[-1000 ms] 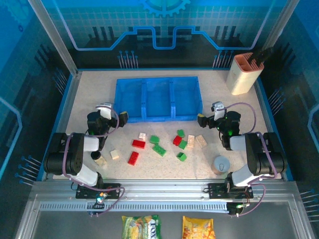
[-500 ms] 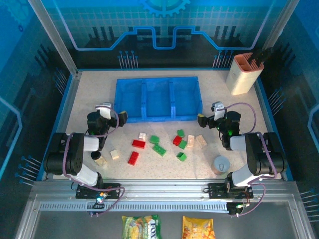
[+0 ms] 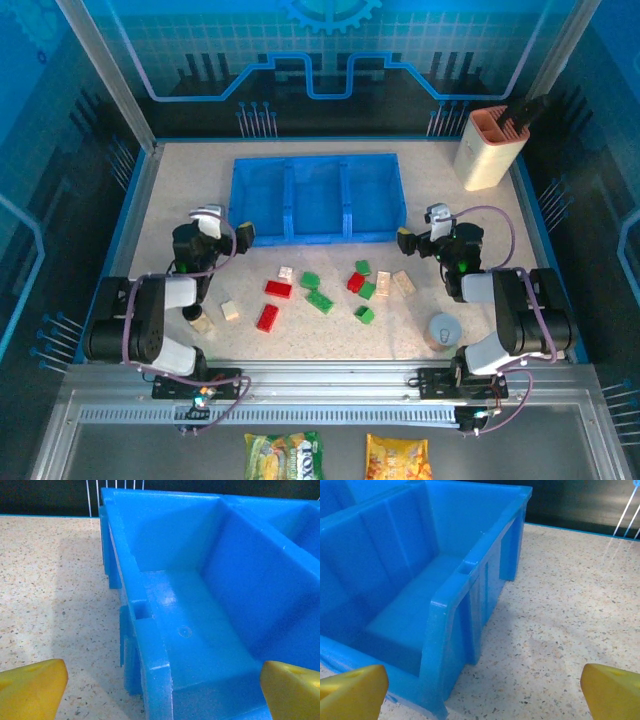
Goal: Sort the legos into containers by color
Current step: Pick up the lego from the center of the table.
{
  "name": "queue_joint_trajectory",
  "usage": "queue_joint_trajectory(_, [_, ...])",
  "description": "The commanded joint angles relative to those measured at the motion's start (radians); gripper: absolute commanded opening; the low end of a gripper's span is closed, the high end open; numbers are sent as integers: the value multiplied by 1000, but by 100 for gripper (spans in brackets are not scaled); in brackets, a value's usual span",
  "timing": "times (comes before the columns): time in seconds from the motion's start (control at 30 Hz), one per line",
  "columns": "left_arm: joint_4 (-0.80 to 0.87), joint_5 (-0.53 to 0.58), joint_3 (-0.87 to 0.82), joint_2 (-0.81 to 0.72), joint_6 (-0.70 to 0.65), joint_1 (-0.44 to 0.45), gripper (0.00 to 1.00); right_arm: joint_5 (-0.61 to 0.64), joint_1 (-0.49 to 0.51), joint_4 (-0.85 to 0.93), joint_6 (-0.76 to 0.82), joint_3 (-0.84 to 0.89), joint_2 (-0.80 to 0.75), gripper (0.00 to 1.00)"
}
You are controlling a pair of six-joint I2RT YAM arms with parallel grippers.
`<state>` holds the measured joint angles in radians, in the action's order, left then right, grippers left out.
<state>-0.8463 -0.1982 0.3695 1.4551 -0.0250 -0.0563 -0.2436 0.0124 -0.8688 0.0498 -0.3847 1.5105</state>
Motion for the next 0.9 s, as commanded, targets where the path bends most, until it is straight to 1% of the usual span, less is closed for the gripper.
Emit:
queue_joint_trajectory(0.0, [82,21,20,-62,23,-4,99,27,10,5,17,13,-51,100])
queue_joint_trajectory(0.17, [203,68,52,-132,42,6,99,29,19,177,24,-35,-148,100])
queue_joint_trajectory(0.27, [322,105,93,-187,76,17,99,59,38,304,16,-70,-211,100])
queue_joint_trajectory(0.4, [537,163,174,-254,159,33,99,131,77,527,-53,-145,-269,99])
queue_joint_trajectory(0.43, [589,175,193,-268,190,34,99,143,92,588,-57,-170,-279,97])
queue_joint_trajectory(0.53, [771,189,265,-296,253,35,99,215,156,798,-86,-230,-323,97])
queue_joint_trajectory(0.73, [1075,133,414,-326,328,35,99,276,257,1074,-209,-298,-420,93])
queue_joint_trajectory(0.87, [1268,76,541,-306,329,34,99,329,317,1244,-288,-345,-456,90])
